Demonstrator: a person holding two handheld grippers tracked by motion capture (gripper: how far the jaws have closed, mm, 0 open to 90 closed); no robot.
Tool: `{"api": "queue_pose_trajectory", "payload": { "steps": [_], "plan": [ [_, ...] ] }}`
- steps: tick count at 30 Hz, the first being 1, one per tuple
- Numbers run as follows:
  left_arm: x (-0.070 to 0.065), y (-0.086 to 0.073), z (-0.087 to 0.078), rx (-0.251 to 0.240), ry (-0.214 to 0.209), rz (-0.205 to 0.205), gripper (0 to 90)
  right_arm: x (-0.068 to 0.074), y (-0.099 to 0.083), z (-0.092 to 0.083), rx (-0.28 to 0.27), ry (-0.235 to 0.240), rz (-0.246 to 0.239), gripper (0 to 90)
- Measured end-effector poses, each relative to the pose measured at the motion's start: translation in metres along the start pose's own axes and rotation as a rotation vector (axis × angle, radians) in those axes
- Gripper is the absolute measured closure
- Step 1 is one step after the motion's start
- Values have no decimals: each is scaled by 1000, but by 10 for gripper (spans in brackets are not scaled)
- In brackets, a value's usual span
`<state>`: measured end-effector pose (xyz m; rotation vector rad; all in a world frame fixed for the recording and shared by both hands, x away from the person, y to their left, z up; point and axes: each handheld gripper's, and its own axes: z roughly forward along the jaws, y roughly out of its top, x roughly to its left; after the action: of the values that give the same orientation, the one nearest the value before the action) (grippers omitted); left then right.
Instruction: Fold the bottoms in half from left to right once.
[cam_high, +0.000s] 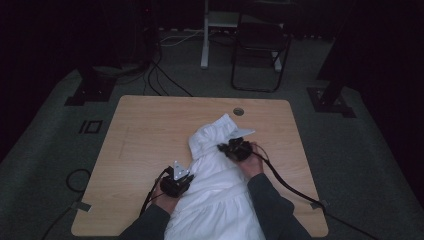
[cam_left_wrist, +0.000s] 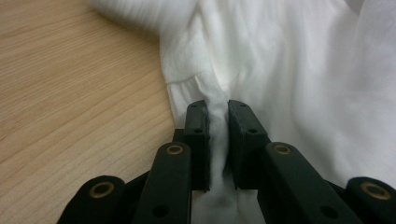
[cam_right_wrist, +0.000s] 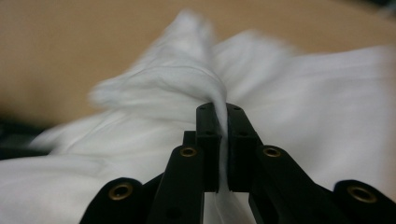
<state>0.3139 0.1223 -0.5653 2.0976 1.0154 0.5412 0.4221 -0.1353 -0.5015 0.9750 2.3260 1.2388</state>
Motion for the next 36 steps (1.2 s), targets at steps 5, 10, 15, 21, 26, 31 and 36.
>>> {"api": "queue_pose_trajectory", "payload": {
  "steps": [5, 10, 15, 21, 26, 31, 36],
  "plan": [
    [-5, 0, 0, 0, 14, 26, 793, -52, 2, -27, -140, -132, 259, 882],
    [-4, 0, 0, 0, 16, 19, 761, -76, -24, -17, -27, -217, 330, 868],
    [1, 0, -1, 9, -12, -15, 622, -79, -44, -9, -23, -177, 382, 566],
    [18, 26, -17, -48, 2, -49, 551, -63, -51, -32, -97, -144, 315, 474],
    [24, 67, 0, -29, -2, -13, 519, -48, -57, -20, 39, -125, 205, 468],
    [16, 82, 53, 99, 53, 54, 491, -50, -66, 2, 96, -121, 209, 468],
    [34, 75, 67, 81, 163, -77, 839, -44, -70, -2, 112, -122, 192, 635]
  ]
}}
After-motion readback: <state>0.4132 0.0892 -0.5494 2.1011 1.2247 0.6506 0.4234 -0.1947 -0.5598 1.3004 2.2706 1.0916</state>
